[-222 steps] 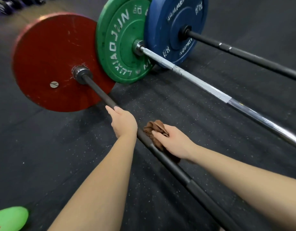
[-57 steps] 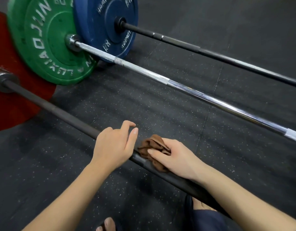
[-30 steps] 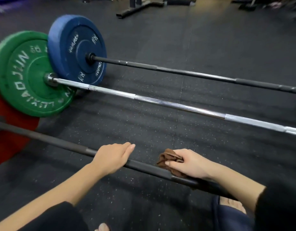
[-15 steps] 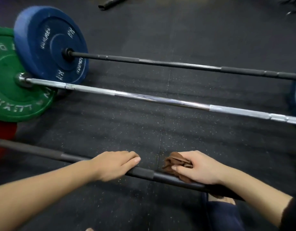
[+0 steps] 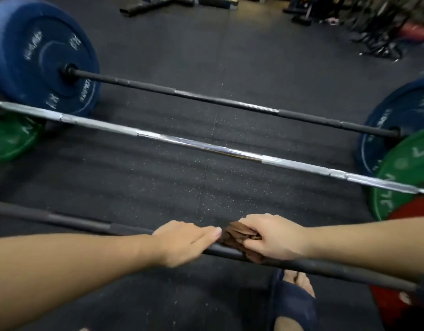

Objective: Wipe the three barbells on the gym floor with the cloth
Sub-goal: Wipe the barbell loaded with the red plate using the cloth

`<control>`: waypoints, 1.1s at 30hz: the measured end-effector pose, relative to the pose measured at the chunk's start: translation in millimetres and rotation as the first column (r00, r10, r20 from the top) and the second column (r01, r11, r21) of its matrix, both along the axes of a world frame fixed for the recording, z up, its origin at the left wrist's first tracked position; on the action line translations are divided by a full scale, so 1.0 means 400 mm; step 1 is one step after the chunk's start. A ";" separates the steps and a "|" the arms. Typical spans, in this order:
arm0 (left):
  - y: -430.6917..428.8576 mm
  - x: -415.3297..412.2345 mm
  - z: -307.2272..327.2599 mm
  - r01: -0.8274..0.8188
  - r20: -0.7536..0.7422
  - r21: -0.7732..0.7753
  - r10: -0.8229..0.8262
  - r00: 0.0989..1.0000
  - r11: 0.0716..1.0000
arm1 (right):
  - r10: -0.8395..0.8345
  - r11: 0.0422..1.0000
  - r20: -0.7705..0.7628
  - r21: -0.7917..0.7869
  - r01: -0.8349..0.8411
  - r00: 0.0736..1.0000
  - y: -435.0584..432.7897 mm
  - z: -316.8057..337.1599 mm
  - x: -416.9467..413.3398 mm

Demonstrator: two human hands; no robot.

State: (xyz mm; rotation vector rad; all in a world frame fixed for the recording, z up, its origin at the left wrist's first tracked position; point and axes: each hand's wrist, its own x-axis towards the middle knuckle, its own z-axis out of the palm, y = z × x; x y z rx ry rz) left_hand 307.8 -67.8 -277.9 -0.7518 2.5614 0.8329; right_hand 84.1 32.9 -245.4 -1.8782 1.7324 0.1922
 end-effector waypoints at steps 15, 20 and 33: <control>-0.043 -0.083 -0.039 -0.276 0.154 0.220 0.246 0.957 0.936 | -0.233 0.972 0.025 -0.001 0.233 0.972 -0.029 -0.064 0.040; -0.038 -0.087 -0.052 -0.339 0.096 0.216 0.325 0.941 0.916 | -0.260 0.965 0.108 0.004 0.261 0.960 -0.075 -0.074 0.107; -0.065 -0.076 -0.081 -0.198 0.215 0.348 0.127 0.968 0.916 | -0.359 0.932 0.039 -0.035 0.361 0.932 0.085 -0.046 -0.086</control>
